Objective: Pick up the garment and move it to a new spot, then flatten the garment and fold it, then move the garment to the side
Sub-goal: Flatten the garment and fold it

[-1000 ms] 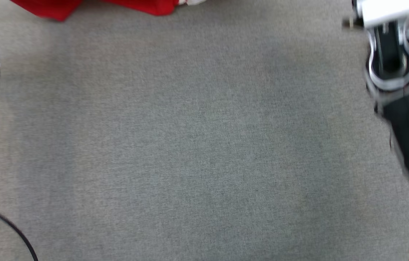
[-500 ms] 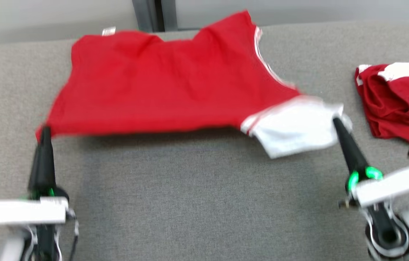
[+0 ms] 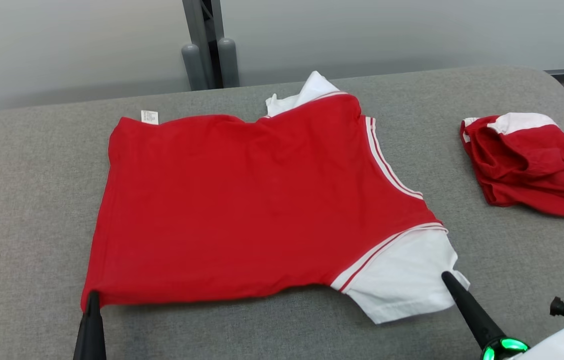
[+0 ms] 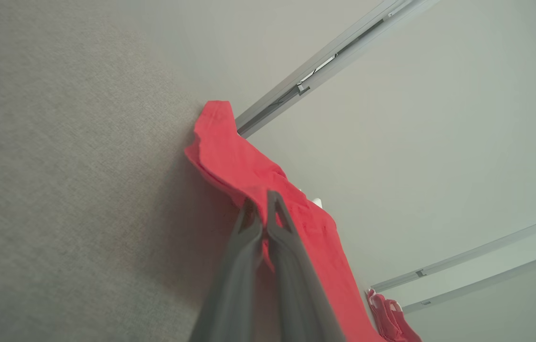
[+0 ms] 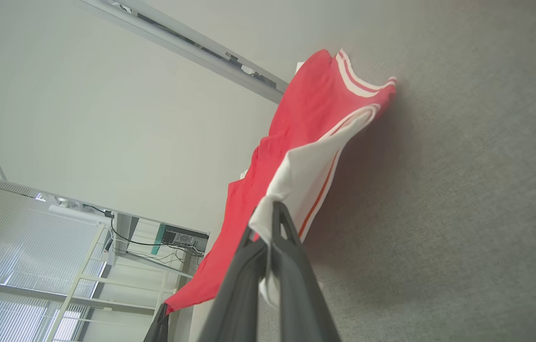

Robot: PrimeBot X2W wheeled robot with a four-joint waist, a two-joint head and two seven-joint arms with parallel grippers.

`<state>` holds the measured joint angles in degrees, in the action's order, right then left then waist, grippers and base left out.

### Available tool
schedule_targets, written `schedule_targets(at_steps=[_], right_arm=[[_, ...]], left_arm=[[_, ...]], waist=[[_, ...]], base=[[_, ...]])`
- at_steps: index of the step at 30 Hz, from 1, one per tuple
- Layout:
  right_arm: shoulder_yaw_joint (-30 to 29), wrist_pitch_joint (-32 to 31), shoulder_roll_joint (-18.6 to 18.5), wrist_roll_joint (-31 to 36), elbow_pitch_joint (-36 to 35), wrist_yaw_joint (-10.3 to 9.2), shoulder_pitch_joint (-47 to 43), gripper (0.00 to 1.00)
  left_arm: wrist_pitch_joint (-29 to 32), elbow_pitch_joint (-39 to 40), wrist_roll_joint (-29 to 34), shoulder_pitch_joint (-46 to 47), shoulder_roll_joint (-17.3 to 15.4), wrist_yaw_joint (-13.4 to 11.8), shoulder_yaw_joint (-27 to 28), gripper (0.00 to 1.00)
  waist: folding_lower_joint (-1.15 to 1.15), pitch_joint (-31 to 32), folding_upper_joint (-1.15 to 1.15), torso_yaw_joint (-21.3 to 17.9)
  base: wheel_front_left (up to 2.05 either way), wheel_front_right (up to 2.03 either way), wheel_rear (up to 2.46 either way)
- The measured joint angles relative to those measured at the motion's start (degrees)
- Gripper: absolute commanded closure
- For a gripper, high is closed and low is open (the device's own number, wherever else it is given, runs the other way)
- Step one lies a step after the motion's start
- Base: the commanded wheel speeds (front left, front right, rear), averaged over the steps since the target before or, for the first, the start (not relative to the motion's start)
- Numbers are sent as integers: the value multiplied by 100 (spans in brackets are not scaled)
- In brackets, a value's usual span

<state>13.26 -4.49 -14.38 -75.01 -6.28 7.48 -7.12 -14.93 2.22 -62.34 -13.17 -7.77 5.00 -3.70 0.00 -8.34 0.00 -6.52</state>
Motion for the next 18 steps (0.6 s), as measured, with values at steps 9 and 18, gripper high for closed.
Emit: schedule_targets(at_steps=[9,18], right_arm=[[-552,-824,492,489,-548,0,-595,100],[-1236,-1674,1015,903,-967,0,-1068,100]], left_arm=[[-7,342,166,-572,186,42,196,100],[-7,691,458,-952,241,-1,167,100]], waist=[[0,113,0,-89],[0,35,0,-153]], base=[[0,0,0],[0,0,0]])
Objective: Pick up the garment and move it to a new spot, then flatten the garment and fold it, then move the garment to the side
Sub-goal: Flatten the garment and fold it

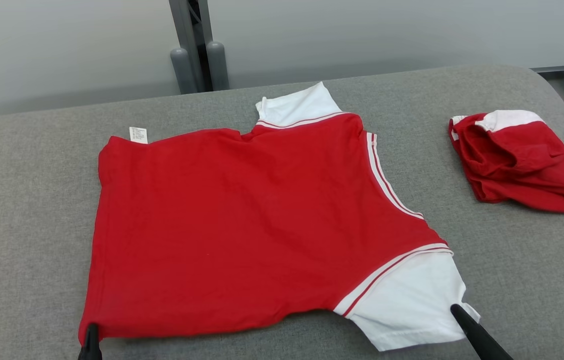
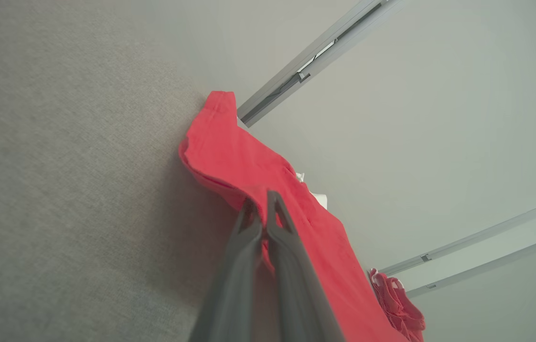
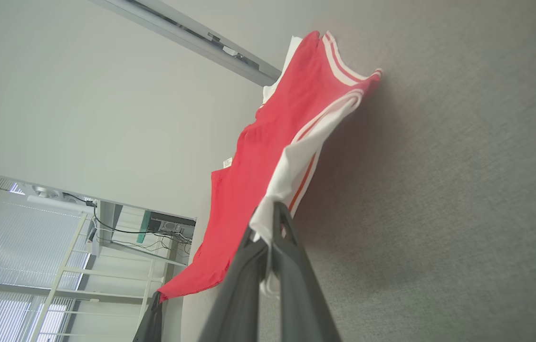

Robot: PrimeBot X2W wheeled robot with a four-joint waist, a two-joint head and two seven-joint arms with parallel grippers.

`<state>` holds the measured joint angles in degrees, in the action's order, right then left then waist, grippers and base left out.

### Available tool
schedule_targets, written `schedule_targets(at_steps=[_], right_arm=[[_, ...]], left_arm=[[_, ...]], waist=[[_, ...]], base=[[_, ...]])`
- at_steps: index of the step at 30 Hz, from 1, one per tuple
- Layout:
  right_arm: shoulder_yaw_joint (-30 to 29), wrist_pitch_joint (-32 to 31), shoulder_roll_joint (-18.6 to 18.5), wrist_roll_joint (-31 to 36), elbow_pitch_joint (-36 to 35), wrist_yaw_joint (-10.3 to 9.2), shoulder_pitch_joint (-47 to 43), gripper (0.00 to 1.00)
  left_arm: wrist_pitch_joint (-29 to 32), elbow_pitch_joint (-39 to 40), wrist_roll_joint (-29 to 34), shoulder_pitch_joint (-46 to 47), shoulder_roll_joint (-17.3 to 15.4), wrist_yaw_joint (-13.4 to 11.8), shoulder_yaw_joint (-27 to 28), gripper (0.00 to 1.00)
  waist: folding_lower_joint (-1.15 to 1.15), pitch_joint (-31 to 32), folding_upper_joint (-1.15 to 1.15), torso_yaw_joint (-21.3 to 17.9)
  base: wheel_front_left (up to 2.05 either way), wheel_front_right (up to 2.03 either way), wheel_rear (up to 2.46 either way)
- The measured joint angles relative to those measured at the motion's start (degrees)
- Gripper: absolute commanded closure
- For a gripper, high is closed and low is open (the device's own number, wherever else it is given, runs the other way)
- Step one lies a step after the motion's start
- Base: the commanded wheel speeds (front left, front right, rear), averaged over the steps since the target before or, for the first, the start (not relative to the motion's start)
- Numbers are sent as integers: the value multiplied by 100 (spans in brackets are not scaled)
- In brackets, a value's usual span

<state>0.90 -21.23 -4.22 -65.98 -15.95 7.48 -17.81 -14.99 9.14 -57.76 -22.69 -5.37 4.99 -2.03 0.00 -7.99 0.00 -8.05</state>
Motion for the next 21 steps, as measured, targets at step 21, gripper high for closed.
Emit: schedule_targets(at_steps=[21], right_arm=[[-47,-168,134,35,343,0,215,100]], left_arm=[[135,111,323,-86,-149,-113,-243,100]], waist=[[1,187,0,165]], base=[[0,0,0]])
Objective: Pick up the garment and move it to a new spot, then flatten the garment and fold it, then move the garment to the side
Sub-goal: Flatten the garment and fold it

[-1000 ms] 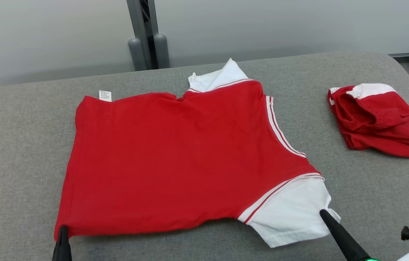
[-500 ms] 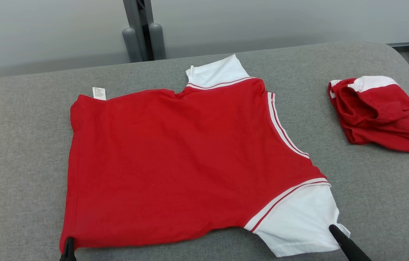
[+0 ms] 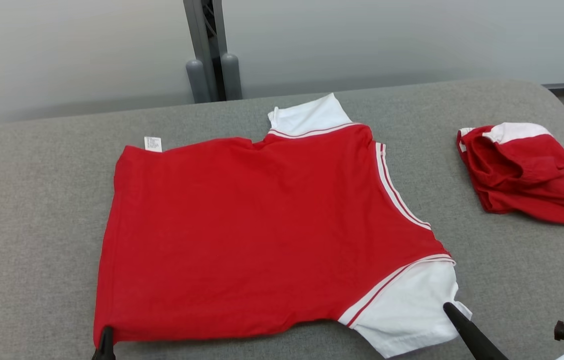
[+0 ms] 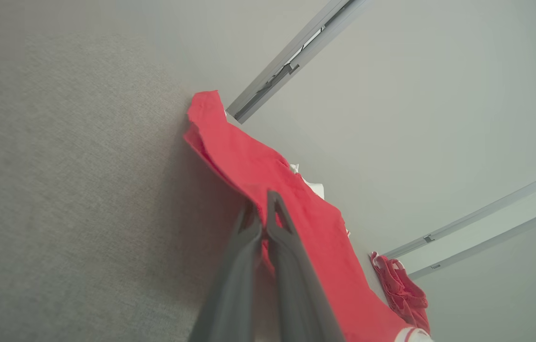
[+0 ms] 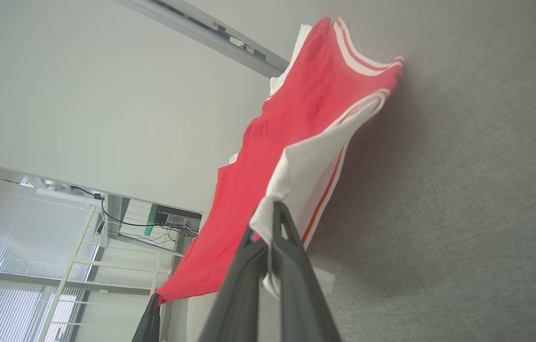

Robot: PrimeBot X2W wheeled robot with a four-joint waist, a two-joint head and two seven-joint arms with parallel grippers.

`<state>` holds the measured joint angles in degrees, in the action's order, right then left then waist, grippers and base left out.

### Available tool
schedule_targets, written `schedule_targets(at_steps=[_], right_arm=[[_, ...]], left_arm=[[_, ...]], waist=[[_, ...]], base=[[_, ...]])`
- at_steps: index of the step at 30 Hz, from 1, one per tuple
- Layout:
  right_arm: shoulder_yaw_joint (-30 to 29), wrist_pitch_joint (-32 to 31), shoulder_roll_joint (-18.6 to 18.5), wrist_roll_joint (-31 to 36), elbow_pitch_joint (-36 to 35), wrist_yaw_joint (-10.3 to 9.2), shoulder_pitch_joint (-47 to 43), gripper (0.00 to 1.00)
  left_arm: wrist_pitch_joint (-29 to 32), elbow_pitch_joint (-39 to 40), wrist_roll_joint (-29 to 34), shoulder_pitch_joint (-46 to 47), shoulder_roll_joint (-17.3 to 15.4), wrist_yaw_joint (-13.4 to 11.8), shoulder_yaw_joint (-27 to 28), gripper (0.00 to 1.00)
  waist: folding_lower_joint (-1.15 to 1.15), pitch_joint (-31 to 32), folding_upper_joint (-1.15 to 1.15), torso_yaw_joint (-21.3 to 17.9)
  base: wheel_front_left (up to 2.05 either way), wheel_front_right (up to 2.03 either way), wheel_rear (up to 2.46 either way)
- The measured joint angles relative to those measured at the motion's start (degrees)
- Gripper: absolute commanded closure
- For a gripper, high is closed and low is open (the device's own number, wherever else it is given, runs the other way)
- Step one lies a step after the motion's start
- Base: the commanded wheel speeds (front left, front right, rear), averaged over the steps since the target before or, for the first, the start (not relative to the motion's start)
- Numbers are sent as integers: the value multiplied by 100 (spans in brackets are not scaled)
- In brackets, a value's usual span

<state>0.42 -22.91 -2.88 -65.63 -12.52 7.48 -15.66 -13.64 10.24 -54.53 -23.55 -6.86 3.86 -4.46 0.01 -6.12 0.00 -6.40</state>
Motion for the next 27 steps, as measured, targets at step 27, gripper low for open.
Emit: schedule_targets(at_steps=[27], right_arm=[[-99,59,5,-35,627,0,-10,100]], left_arm=[[203,-99,-91,-376,-87,-165,-80,100]], waist=[[0,465,0,-35]], base=[[0,0,0]])
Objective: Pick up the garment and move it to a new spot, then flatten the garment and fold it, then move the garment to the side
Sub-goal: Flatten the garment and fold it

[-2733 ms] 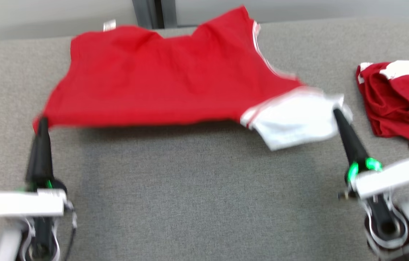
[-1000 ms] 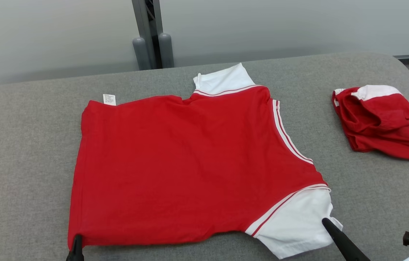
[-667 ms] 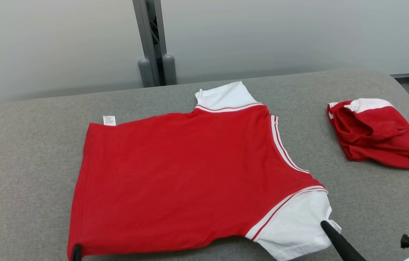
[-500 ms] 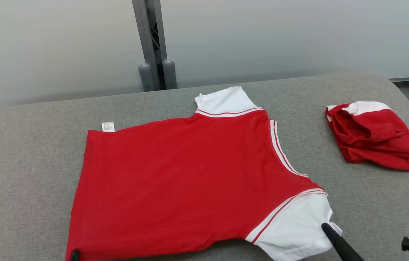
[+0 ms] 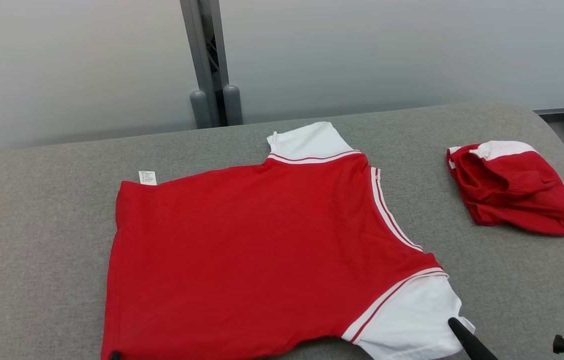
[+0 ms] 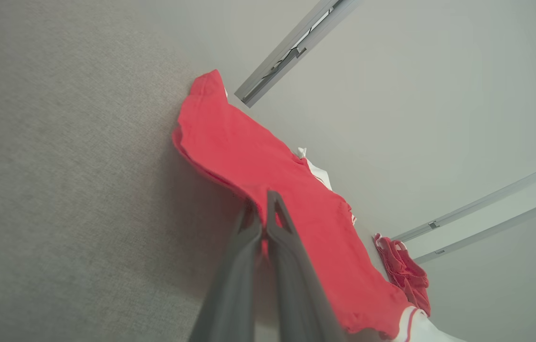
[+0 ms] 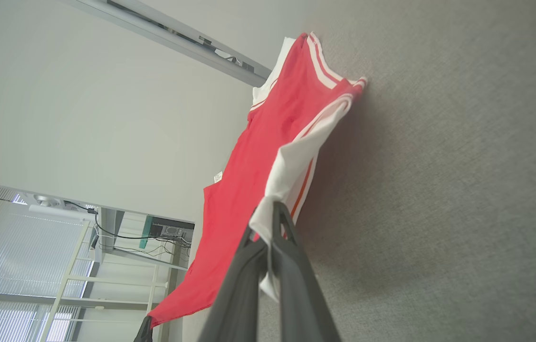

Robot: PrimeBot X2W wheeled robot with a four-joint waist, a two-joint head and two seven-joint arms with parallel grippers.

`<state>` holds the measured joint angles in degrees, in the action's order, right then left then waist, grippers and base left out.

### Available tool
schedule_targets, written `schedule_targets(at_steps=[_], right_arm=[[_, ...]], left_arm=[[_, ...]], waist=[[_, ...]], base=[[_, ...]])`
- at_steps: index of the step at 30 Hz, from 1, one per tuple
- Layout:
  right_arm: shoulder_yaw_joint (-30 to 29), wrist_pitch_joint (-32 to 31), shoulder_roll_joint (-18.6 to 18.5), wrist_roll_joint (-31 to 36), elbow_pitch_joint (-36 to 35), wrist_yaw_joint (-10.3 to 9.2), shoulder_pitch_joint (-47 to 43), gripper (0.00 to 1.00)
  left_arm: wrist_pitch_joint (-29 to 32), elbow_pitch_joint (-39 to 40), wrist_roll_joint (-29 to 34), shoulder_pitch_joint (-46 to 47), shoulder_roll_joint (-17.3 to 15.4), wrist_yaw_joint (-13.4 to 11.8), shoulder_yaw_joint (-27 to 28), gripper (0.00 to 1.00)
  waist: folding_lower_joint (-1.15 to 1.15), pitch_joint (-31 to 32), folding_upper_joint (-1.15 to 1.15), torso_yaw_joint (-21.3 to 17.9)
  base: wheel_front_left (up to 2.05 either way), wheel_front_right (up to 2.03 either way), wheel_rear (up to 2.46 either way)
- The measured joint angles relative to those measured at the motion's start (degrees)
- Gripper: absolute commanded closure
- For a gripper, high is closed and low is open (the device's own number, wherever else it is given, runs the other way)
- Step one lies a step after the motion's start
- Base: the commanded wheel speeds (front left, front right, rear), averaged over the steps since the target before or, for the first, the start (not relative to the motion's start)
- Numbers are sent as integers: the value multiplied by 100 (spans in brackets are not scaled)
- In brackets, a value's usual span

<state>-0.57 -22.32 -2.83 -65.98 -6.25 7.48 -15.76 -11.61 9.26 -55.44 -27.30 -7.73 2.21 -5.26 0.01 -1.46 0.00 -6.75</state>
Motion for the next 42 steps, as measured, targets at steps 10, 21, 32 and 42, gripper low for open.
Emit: schedule_targets(at_steps=[10,21,32,42], right_arm=[[97,135,-1,-19,315,0,271,100],[309,454,1,-119,1392,0,1269,100],[584,733,9,-26,2998,0,2754,100],[974,1184,7,51,4607,0,4020,100]], left_arm=[[105,-263,-464,325,122,99,36,100],[160,-1471,-859,1402,185,263,119,100],[235,-2869,-734,2731,146,381,-107,100],[201,-3990,-652,3713,125,474,-301,100]], waist=[[0,53,0,44],[0,36,0,145],[0,-109,0,266],[0,-305,0,374]], base=[[0,0,0],[0,0,0],[0,0,0],[0,0,0]])
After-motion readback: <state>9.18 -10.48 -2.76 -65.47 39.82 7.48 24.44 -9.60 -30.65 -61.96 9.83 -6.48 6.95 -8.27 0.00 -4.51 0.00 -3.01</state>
